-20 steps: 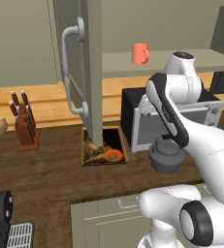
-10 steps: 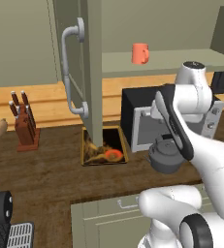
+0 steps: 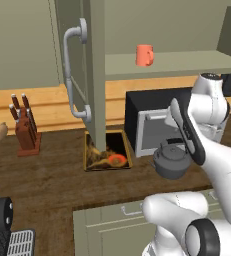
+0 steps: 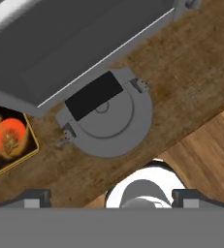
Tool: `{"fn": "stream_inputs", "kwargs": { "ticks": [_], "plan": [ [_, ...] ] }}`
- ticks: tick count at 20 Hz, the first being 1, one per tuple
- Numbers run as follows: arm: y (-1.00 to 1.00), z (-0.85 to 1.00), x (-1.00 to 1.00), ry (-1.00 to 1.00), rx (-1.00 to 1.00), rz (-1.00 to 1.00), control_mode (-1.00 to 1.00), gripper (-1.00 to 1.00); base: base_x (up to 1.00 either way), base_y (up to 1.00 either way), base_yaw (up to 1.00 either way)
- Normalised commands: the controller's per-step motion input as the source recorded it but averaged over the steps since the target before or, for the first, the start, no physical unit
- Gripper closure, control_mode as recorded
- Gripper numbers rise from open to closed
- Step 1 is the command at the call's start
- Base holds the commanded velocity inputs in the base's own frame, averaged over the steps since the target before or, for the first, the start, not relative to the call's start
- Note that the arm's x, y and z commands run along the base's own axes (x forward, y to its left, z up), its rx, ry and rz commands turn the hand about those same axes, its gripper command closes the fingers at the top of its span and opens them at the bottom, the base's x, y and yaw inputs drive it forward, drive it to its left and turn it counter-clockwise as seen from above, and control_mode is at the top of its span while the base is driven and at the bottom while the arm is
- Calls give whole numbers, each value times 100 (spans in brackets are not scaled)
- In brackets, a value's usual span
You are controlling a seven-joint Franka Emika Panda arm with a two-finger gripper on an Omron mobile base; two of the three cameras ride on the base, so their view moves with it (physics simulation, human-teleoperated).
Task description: Pick the kettle from the counter and place it on the tray. Then pick the mug from the cabinet and place it on the tray. Then close the cabinet doors.
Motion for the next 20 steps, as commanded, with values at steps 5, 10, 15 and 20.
{"fn": "stream_inputs", "kwargs": {
  "ticks": [5, 10, 15, 20],
  "plan": [
    [-9, -29, 24, 2, 9, 0, -100, -100, 0, 0, 0],
    [-7, -26, 26, 2, 7, 0, -100, -100, 0, 0, 0],
    [-19, -23, 26, 0, 7, 0, -100, -100, 0, 0, 0],
    [-10, -21, 29, 0, 2, 0, -100, -100, 0, 0, 0]
  ]
}}
